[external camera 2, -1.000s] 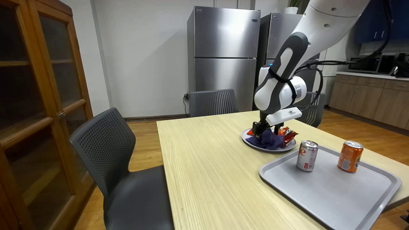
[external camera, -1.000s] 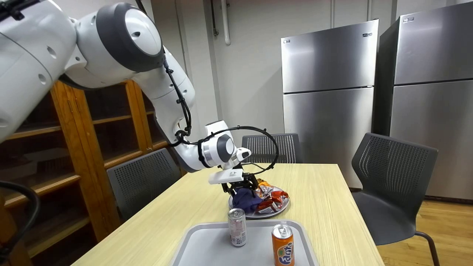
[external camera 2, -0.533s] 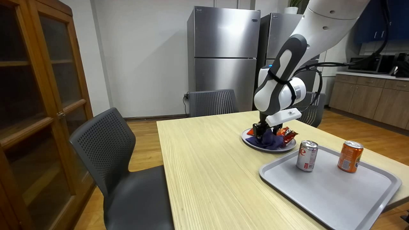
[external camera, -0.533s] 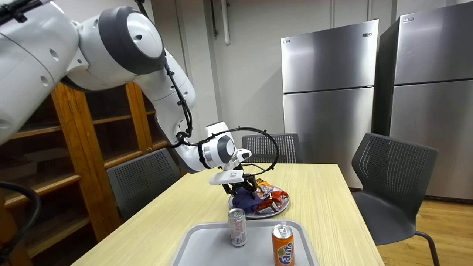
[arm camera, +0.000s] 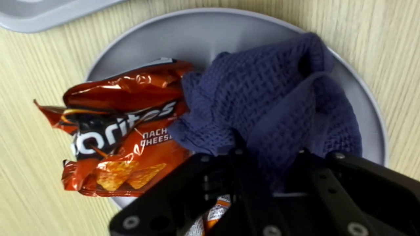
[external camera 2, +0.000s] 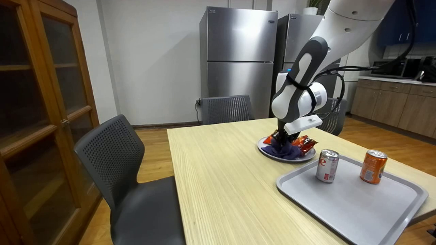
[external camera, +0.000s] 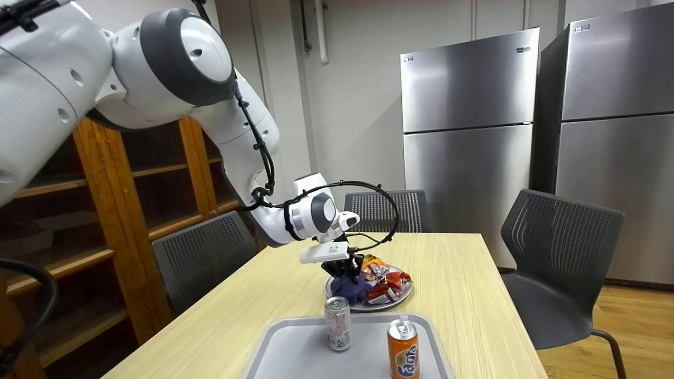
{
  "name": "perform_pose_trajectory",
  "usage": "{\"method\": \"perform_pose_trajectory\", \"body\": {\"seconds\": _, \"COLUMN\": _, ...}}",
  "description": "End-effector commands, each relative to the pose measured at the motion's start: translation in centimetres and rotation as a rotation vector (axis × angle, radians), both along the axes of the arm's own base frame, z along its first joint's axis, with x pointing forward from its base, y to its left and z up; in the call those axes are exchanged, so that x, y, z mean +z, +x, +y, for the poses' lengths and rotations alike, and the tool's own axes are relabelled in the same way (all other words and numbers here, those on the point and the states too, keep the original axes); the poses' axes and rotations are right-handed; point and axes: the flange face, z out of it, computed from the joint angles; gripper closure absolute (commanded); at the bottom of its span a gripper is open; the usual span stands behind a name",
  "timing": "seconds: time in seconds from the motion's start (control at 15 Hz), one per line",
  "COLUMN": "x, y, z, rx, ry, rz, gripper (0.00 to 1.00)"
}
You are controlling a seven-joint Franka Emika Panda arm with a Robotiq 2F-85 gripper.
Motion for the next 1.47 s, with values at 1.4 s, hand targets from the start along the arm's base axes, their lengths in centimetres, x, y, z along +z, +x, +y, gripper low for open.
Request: {"method": "perform_pose_trajectory", "body": {"seconds": 1.4, "x": 11.2, "y": -2.2, "z": 2.4, "rx": 0.006, "ry": 0.043, "rz": -0.079, "gripper": 0.97}}
